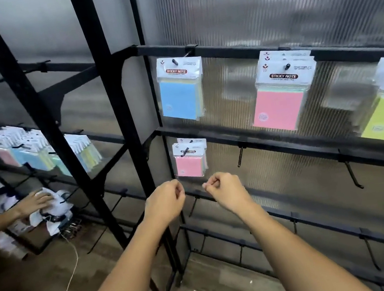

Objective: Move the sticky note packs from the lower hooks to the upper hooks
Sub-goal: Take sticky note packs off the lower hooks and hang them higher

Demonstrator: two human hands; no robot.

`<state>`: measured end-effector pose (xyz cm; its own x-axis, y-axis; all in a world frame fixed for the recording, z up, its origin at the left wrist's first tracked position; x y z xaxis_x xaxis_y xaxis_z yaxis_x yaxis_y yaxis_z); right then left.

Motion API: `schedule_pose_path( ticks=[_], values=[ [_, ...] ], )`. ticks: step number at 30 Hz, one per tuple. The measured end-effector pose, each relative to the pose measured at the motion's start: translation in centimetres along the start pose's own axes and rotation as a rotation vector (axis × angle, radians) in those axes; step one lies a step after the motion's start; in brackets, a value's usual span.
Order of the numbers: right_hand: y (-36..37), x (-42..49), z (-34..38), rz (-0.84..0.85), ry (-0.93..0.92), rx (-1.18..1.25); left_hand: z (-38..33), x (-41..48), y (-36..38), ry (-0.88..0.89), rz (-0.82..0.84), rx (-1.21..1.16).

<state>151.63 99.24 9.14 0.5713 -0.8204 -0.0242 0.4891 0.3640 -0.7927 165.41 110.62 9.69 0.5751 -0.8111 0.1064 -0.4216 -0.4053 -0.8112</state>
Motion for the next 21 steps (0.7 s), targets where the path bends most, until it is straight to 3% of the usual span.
schedule_pose_path(
  ticks=[14, 21],
  values=[
    [2.1, 7.0, 2.0, -0.178, 0.263, -0.003, 4.1, 9.0, -0.2, 0.084, 0.102, -0.028],
    [2.7, 7.2, 2.4, -0.213, 0.253, 0.032, 5.7, 10.6, 0.3, 0.088, 0.139, -0.025]
  ],
)
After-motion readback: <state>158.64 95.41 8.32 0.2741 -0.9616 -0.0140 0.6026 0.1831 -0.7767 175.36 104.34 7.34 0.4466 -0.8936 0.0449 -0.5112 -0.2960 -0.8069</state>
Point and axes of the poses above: each hand's wrist, its own x-axis towards the middle knuckle, its own y-axis out of the palm, z = x × y, the point moved 5 cm from there along x, towards the middle knuckle, and after that the axes turned 8 degrees about -x, right-handed, at the moved point
